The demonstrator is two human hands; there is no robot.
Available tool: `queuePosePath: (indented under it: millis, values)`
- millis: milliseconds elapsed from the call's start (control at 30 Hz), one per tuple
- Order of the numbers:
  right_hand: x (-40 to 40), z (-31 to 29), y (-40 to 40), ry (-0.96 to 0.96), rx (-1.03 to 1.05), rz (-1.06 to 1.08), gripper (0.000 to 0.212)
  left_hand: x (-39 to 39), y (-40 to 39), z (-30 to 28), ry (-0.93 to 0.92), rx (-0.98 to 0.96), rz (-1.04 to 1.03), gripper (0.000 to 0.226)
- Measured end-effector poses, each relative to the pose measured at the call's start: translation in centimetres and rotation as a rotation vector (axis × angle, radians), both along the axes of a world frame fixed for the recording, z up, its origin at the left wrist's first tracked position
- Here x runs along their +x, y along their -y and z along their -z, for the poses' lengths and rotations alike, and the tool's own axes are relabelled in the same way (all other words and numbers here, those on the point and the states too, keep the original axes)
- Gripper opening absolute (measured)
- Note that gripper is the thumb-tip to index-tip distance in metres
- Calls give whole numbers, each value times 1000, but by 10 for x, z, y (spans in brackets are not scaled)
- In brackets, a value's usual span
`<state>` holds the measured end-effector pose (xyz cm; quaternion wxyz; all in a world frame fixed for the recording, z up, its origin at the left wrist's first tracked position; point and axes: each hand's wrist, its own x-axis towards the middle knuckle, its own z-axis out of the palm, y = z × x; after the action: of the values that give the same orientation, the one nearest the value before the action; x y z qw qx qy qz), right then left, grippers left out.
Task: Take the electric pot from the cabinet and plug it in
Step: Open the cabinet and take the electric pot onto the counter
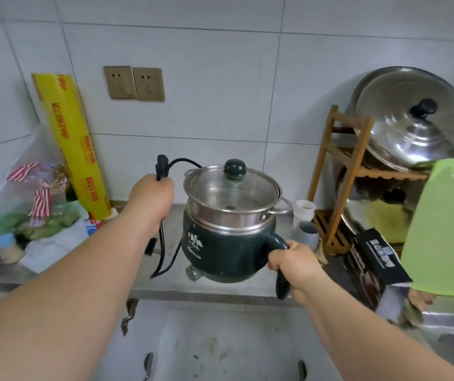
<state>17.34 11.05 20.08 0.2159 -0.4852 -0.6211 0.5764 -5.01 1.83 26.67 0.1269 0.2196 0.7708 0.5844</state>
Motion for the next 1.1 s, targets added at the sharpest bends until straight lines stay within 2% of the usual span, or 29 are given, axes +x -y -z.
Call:
queuePosePath:
  millis: [100, 200, 533, 667, 767, 833, 967, 1100]
  values:
    - [-47, 16, -12, 32, -13, 91, 14, -45, -21, 12, -93, -59, -9, 32]
    - [-87, 31, -23, 34, -43, 173, 12, -86, -38, 20, -182, -136, -10, 30]
    - [-161, 66, -50, 70, -87, 368, 13, -164, -74, 58, -275, -245, 34, 31]
    - [-168, 81, -57, 84, -74, 426, 11, -175, -85, 81, -469, -334, 144, 35]
    - [-169, 87, -63, 91, -86, 434, 13, -180, -91, 103, -677, -412, 197, 25]
    - [-168, 88, -67, 106, -84, 431, 16, -182, -93, 118, -732, -496, 232, 19]
    - [-162, 85, -74, 168, -63, 413, 20, -179, -95, 147, -606, -713, 329, 16]
    - [-155, 75, -81, 255, -56, 365, 20, -171, -99, 179, -420, -888, 450, 24]
